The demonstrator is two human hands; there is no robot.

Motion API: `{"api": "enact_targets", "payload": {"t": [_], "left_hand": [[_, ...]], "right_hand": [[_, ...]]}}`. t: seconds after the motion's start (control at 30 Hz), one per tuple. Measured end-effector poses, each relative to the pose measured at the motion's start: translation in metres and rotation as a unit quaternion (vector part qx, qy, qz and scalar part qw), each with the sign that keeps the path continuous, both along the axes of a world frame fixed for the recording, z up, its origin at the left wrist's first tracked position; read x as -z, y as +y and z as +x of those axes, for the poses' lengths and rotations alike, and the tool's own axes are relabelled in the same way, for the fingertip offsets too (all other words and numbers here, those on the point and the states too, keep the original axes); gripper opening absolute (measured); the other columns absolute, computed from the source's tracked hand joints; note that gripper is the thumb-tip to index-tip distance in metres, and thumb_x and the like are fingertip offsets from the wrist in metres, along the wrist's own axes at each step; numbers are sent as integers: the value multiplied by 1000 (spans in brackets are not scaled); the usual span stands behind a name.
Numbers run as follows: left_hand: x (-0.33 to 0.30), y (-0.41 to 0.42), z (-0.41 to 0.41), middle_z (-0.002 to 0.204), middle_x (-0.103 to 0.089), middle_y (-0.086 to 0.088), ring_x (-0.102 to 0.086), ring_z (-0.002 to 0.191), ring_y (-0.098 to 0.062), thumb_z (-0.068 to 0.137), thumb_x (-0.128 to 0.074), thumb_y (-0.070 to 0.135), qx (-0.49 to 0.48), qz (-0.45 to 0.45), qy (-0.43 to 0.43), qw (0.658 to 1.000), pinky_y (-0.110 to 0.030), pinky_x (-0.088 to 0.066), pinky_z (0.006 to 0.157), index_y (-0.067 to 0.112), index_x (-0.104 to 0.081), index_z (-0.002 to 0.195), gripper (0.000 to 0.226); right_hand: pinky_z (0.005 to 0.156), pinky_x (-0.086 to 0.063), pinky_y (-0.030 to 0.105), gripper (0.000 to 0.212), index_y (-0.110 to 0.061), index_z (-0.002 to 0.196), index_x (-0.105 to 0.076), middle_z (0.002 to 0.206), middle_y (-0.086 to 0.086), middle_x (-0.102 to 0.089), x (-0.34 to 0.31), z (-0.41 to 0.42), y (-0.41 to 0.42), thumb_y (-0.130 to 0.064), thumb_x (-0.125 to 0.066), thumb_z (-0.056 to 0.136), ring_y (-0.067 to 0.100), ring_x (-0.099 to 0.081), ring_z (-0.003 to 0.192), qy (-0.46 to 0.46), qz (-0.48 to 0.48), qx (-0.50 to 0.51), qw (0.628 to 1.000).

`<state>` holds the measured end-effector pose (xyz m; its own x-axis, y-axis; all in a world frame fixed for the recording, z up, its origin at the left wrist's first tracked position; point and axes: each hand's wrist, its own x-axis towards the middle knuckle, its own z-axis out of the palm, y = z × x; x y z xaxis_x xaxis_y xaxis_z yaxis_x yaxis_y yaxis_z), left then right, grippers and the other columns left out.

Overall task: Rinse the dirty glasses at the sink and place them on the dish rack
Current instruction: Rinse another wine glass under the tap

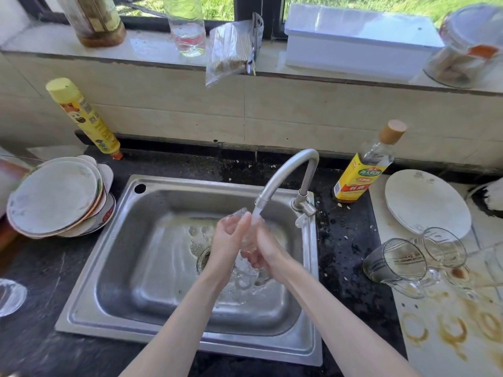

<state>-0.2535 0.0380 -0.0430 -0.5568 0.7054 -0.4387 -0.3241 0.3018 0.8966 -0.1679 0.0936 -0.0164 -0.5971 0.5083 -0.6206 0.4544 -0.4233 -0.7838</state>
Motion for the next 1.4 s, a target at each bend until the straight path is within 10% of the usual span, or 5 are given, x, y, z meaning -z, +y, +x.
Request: {"api": "enact_targets", "payload": {"t": [0.3,0.47,0.6,0.97,1.4], "left_hand": [[-12,2,-3,110,-68,-7,-64,101,-18,70,-72,53,107,30,-14,994,-30,-48,85,16,-55,120,63],[-12,6,-7,72,-66,-12,-59,57,-26,76,-63,57,63,42,-1,997,-29,-46,54,2,-63,97,59],[-3,9,-24,80,-64,-7,-61,75,-24,75,-63,62,-21,-42,-103,994,-37,-48,79,3,-58,93,62],[18,-4,-33,88,-62,-12,-60,87,-23,81,-58,59,-236,-56,-480,843,-28,-48,77,4,-50,102,60],[20,-6,-32,113,-57,-6,-58,106,-17,77,-65,56,-252,-38,-522,814,-29,-50,88,2,-43,126,76]], "right_hand": [[39,-13,20,78,-22,45,-50,41,-4,-30,8,11,0,-74,-10,87,9,-21,35,33,-134,60,989],[39,-31,19,69,-15,85,-62,50,0,-49,8,9,2,-66,-15,93,11,-41,40,75,-67,-3,995],[52,-47,15,32,-13,115,-58,89,10,-69,-8,18,13,-34,-38,101,10,-60,62,48,-40,-96,993],[70,-58,29,30,3,111,-60,95,20,-68,-7,25,24,-20,-44,98,27,-70,79,165,-238,51,956],[47,-49,14,20,-7,89,-65,69,2,-60,0,18,21,-20,-70,74,12,-58,58,205,-258,56,942]]}}
